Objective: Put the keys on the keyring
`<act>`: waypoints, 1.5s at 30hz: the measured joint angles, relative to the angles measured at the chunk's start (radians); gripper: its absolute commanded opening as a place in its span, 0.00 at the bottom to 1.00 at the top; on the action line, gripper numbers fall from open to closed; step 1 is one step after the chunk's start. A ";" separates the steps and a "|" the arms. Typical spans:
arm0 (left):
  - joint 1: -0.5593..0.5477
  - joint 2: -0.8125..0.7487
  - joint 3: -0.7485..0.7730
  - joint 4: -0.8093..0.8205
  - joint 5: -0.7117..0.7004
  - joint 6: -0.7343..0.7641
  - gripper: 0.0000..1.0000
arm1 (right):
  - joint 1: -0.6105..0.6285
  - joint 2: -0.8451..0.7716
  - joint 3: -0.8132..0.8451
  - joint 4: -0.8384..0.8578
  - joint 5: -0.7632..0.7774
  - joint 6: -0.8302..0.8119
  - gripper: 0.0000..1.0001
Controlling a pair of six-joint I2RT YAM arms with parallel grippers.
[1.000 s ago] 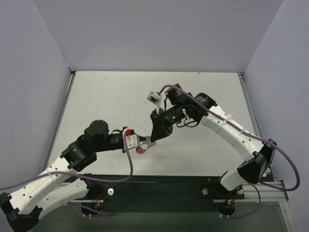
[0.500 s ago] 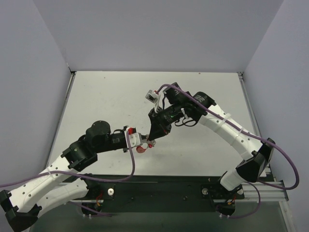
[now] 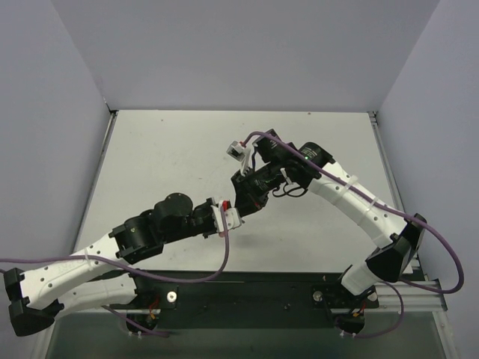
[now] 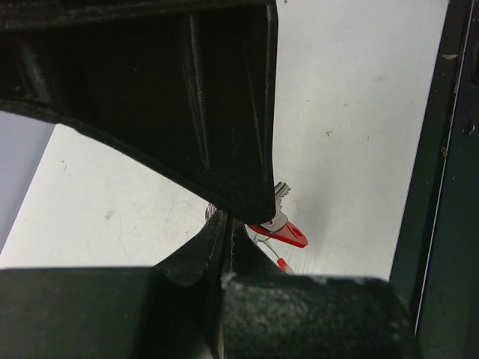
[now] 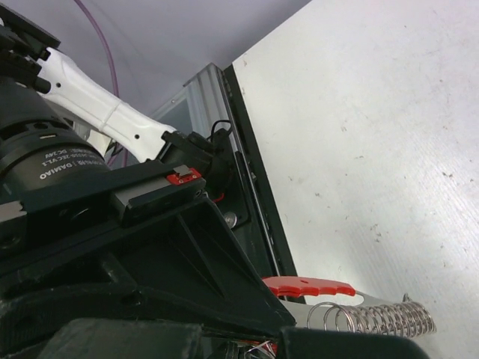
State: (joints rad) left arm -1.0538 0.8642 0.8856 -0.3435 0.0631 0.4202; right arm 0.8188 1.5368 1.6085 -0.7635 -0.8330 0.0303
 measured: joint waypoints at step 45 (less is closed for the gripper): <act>-0.081 -0.017 -0.179 0.826 -0.165 -0.078 0.00 | -0.035 -0.575 -0.241 0.354 0.222 -0.024 0.69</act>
State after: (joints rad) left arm -1.1351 0.8471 0.7067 0.4828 -0.1017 0.3424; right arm 0.7841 0.9623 1.3674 -0.4095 -0.6109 0.0067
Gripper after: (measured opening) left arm 0.040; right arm 0.694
